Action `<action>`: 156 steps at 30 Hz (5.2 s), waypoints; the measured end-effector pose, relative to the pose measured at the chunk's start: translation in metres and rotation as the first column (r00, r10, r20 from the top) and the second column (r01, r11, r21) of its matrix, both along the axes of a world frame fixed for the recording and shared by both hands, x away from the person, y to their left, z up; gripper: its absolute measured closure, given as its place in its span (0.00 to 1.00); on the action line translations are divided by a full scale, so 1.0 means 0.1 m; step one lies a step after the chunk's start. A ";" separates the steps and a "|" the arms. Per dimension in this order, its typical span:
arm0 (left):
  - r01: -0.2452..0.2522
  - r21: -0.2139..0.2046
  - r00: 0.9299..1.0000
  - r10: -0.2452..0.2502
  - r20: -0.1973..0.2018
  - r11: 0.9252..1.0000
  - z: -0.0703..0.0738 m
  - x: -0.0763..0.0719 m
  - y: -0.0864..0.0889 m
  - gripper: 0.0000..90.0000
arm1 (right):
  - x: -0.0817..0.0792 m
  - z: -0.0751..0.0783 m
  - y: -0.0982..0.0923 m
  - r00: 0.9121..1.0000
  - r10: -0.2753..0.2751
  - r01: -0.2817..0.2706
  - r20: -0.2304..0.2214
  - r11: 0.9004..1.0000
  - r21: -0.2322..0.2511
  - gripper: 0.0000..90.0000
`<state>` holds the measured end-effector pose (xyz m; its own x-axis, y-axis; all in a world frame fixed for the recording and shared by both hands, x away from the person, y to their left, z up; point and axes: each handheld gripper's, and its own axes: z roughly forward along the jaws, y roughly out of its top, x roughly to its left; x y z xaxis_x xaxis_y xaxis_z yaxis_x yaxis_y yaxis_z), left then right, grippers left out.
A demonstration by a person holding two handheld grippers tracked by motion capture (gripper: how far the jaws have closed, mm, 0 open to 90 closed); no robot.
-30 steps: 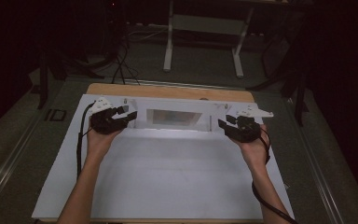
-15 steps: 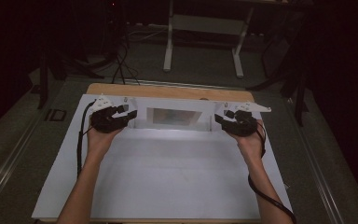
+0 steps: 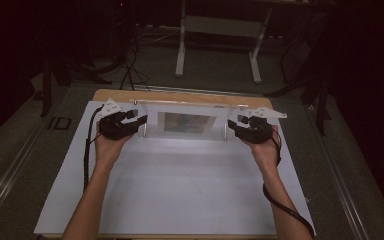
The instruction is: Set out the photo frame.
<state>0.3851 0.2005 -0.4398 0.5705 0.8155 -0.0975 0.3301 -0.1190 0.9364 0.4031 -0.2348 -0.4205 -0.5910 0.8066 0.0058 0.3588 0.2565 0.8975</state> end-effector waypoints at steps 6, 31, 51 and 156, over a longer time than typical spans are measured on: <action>0.000 -0.002 1.000 0.000 -0.010 1.000 -0.05 0.06 0.00 0.53 | 0.04 0.01 0.00 1.000 -0.002 0.002 0.000 1.000 0.001 0.57; -0.010 -0.004 0.999 0.010 0.039 1.000 -0.18 0.24 -0.10 0.46 | 0.22 -0.25 0.13 1.000 -0.010 0.011 0.012 0.998 -0.066 0.49; -0.091 0.026 0.996 0.091 0.021 0.995 -0.12 0.34 -0.18 0.45 | 0.32 -0.23 0.17 0.999 -0.049 0.049 0.003 0.997 -0.056 0.47; -0.169 0.018 0.977 0.170 -0.132 0.985 0.03 -0.28 -0.23 0.43 | -0.16 -0.14 0.13 0.993 -0.022 0.030 -0.113 0.998 0.062 0.48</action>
